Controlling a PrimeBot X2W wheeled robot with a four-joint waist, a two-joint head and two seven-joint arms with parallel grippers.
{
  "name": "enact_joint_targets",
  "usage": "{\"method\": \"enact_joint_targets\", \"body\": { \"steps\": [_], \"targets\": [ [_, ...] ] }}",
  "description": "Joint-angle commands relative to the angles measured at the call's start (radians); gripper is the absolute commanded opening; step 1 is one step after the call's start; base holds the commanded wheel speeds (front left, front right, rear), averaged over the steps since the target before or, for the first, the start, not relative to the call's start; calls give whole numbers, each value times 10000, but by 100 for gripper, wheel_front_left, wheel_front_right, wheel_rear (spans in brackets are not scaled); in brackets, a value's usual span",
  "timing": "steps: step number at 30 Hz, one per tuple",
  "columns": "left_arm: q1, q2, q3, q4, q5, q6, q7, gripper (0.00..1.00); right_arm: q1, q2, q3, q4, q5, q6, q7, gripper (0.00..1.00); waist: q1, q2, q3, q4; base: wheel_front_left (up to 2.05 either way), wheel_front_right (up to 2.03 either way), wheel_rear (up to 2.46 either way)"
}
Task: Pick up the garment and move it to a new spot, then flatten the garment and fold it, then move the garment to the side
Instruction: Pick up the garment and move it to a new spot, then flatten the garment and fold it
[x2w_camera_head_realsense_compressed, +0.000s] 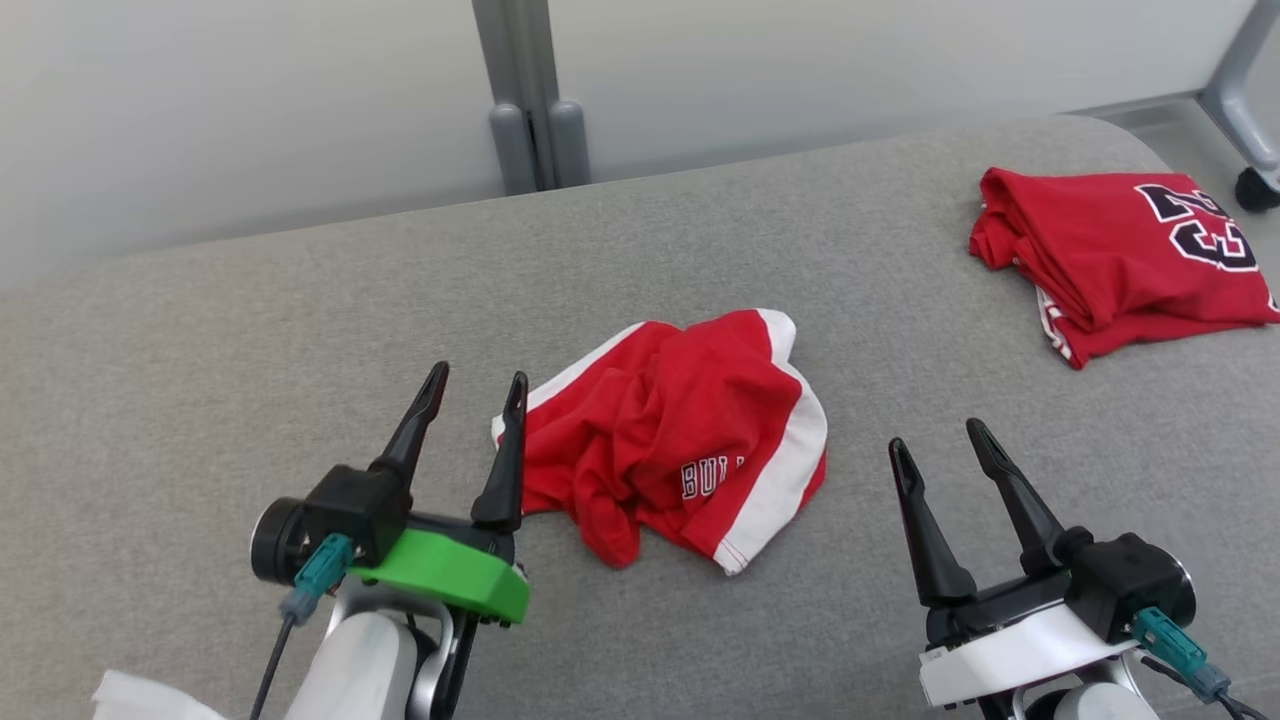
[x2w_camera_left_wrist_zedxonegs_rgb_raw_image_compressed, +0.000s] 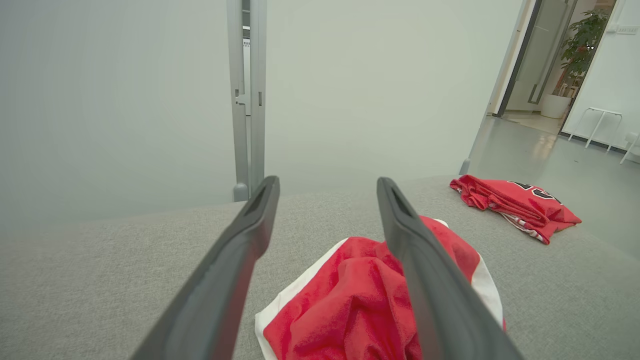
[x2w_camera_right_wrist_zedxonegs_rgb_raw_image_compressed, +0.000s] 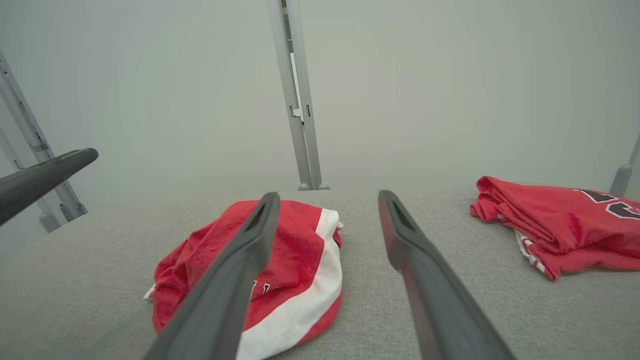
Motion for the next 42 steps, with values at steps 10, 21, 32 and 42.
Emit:
{"method": "enact_joint_targets", "body": {
  "steps": [10,21,32,42],
  "targets": [
    [2461,-153,1894,-1623,535,-167,7,100,676,10,-577,-116,-44,-16,3,100,1,0,-975,1108,0,0,0],
    [3798,-164,2067,-2321,1274,-391,8,100,998,135,-834,-46,-43,-16,3,100,1,0,-1131,1504,0,0,0],
    [3668,-164,1926,-2156,1002,-370,8,100,989,174,-779,49,-12,-16,3,100,1,0,-1123,1614,0,0,0],
    [3511,-165,2014,-1992,1136,-301,8,100,963,199,-735,107,-28,-16,3,100,1,0,-1136,1601,0,0,0]
  ]
}}
